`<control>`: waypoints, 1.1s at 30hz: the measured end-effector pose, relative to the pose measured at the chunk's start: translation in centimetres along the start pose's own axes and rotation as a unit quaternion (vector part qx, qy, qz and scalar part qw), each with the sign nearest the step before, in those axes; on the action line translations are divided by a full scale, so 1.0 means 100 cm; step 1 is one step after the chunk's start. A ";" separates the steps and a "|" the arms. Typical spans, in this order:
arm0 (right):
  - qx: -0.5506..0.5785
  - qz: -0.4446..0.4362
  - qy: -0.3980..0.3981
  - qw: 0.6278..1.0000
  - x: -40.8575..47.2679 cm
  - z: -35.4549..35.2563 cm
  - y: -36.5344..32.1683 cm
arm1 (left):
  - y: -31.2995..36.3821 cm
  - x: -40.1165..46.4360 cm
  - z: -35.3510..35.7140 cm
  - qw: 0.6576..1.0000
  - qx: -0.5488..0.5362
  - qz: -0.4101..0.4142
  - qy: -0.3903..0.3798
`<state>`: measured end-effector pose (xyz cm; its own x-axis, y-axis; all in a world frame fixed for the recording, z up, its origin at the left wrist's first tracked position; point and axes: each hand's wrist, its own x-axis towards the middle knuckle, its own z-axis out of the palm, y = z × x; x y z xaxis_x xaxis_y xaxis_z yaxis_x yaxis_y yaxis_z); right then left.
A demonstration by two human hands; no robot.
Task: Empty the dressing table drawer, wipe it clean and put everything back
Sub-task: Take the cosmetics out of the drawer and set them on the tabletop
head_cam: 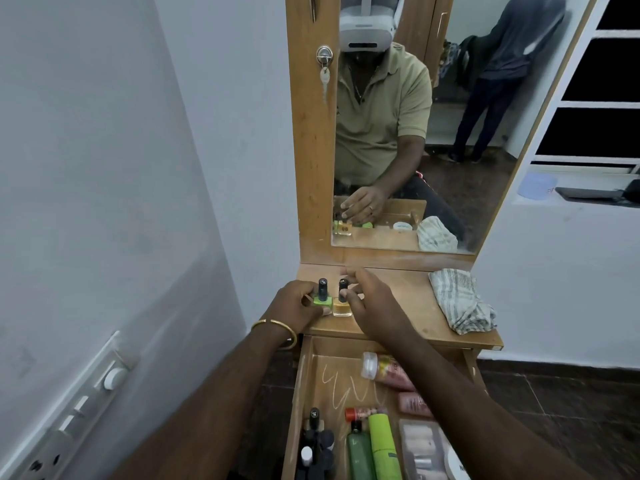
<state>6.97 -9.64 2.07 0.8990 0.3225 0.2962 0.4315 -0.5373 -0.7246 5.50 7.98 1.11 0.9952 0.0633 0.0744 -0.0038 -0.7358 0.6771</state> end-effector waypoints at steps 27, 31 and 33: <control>-0.015 0.039 0.018 0.999 0.092 0.013 0.060 | -0.014 0.101 0.002 0.991 -0.124 -0.008 0.044; -0.008 0.051 0.039 0.998 0.096 0.016 0.065 | -0.017 0.104 0.005 0.989 -0.129 0.001 0.071; -0.008 0.052 0.061 0.997 0.095 0.018 0.066 | -0.017 0.103 0.007 0.990 -0.110 0.007 0.087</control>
<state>18.24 -8.75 -1.03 0.9408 0.1682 0.2941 0.3360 -0.5748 -0.7461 15.85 9.37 0.22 0.9629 0.1835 0.1981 -0.0587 -0.5739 0.8168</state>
